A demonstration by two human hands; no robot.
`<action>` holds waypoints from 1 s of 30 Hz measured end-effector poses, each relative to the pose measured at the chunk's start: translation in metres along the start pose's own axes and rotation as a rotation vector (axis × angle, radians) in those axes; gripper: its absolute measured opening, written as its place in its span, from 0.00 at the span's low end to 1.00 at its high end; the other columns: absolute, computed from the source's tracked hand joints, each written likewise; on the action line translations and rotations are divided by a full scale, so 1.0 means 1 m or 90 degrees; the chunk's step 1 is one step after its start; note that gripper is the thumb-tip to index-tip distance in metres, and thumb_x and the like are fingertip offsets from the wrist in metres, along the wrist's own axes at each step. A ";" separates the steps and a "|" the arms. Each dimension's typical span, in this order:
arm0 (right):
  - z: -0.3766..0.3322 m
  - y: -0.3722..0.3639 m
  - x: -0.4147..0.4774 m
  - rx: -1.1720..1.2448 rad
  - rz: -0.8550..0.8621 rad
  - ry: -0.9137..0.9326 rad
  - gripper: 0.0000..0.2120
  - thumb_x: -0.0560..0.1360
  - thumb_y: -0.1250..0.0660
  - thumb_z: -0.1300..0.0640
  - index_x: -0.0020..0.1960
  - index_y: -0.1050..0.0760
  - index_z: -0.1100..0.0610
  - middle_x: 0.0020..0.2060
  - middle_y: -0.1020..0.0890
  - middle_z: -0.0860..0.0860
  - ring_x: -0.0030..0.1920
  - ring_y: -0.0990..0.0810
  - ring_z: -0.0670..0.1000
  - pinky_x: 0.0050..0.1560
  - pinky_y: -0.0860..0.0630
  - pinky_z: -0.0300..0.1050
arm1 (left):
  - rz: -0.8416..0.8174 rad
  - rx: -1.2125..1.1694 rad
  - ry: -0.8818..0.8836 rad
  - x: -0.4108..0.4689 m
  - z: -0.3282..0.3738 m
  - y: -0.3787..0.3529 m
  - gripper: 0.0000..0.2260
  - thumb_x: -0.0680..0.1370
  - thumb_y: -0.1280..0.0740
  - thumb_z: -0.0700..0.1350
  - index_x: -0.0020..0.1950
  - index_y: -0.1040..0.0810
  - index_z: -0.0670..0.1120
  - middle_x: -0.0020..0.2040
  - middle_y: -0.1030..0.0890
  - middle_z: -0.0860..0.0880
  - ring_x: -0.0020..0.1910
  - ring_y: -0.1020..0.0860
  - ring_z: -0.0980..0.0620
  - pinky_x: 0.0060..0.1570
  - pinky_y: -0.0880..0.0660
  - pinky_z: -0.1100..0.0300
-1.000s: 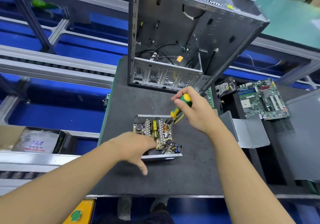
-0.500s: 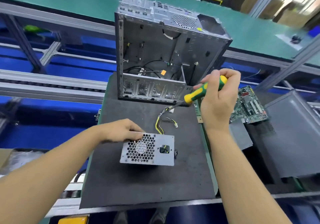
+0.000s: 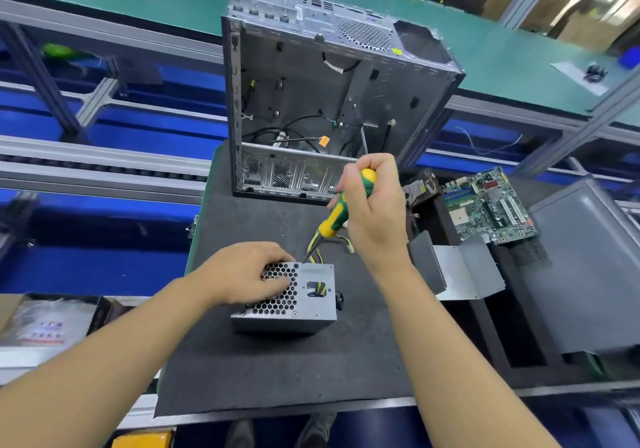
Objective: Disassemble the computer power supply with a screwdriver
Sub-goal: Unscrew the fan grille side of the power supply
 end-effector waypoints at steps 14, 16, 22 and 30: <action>0.017 -0.016 -0.008 0.022 -0.051 -0.044 0.05 0.80 0.39 0.47 0.46 0.33 0.41 0.33 0.20 0.47 0.28 0.19 0.54 0.26 0.21 0.55 | 0.170 -0.259 0.064 0.004 -0.005 -0.003 0.03 0.75 0.26 0.50 0.47 0.15 0.59 0.45 0.17 0.65 0.48 0.20 0.64 0.53 0.22 0.52; 0.015 -0.017 -0.007 0.011 -0.060 -0.037 0.05 0.80 0.38 0.48 0.46 0.33 0.40 0.33 0.20 0.47 0.29 0.19 0.54 0.27 0.21 0.53 | 0.184 -0.275 0.084 0.003 -0.007 -0.004 0.03 0.75 0.26 0.51 0.45 0.15 0.60 0.43 0.17 0.66 0.46 0.20 0.65 0.52 0.21 0.53; 0.011 -0.024 -0.004 -0.014 -0.086 -0.024 0.05 0.80 0.39 0.49 0.47 0.33 0.44 0.31 0.20 0.49 0.31 0.19 0.50 0.29 0.25 0.37 | 0.178 -0.277 0.090 0.005 -0.008 -0.005 0.03 0.76 0.27 0.51 0.46 0.15 0.60 0.42 0.17 0.65 0.45 0.20 0.64 0.50 0.21 0.52; 0.013 -0.034 -0.007 0.027 -0.121 -0.052 0.04 0.80 0.38 0.47 0.48 0.33 0.44 0.33 0.18 0.51 0.38 0.16 0.51 0.31 0.19 0.57 | 0.167 -0.246 0.096 0.003 -0.008 -0.004 0.10 0.76 0.31 0.47 0.45 0.19 0.64 0.41 0.19 0.69 0.41 0.21 0.65 0.45 0.23 0.58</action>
Point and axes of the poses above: each hand's wrist, its own x-axis towards the middle knuckle, its own y-axis out of the back of the hand, z = x × y, the point moved 7 cm from there along x, towards the middle knuckle
